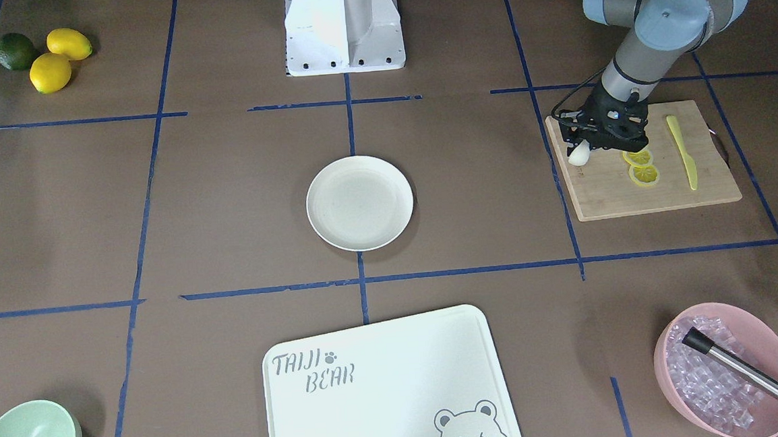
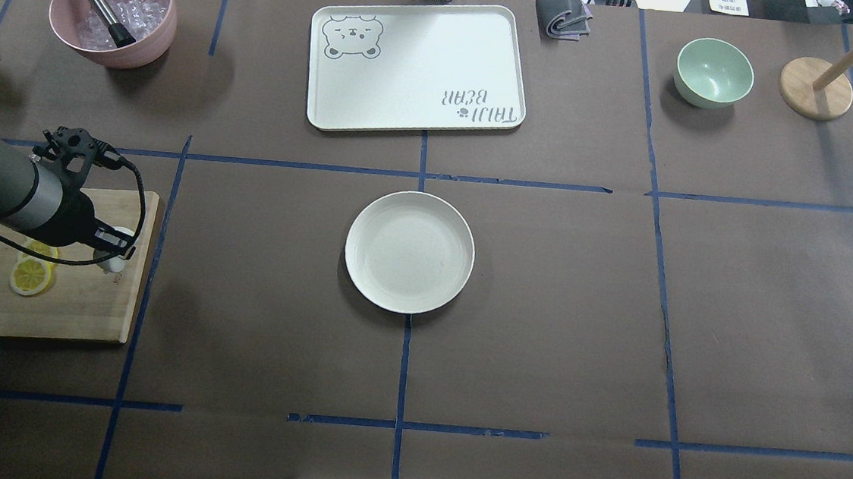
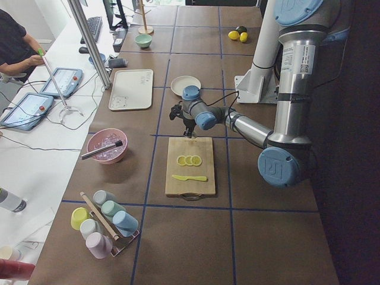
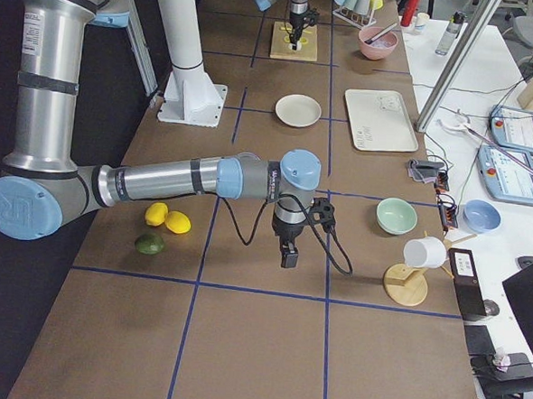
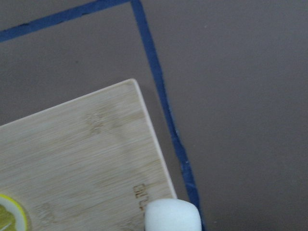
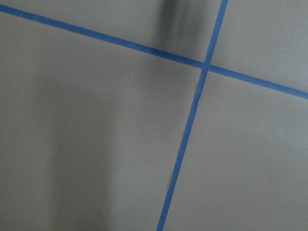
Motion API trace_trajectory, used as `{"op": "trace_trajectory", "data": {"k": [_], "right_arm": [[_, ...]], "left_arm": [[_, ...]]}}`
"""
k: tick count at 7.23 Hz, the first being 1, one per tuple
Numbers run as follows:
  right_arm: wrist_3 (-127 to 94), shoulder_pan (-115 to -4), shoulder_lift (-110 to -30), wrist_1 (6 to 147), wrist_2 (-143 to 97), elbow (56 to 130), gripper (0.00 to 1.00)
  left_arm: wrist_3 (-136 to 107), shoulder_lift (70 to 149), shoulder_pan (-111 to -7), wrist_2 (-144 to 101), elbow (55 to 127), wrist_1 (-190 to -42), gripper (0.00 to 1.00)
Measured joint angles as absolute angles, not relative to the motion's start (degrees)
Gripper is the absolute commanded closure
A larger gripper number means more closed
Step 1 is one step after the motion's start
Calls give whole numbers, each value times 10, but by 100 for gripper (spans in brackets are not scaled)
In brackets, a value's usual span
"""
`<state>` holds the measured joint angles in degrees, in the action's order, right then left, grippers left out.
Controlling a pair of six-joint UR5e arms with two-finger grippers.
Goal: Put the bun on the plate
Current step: 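Carry the bun with the left gripper over the white plate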
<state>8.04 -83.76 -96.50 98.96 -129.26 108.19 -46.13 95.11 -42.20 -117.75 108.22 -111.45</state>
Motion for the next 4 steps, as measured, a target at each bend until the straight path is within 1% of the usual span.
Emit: {"op": "trace_trajectory", "data": {"k": [2, 4], "right_arm": [[81, -838, -965, 990, -1293, 1082, 0], [79, -838, -965, 990, -1293, 1080, 0]], "left_arm": [[-596, 1043, -385, -1174, 1081, -1103, 69], [-718, 1168, -330, -1139, 1055, -1041, 69]]}}
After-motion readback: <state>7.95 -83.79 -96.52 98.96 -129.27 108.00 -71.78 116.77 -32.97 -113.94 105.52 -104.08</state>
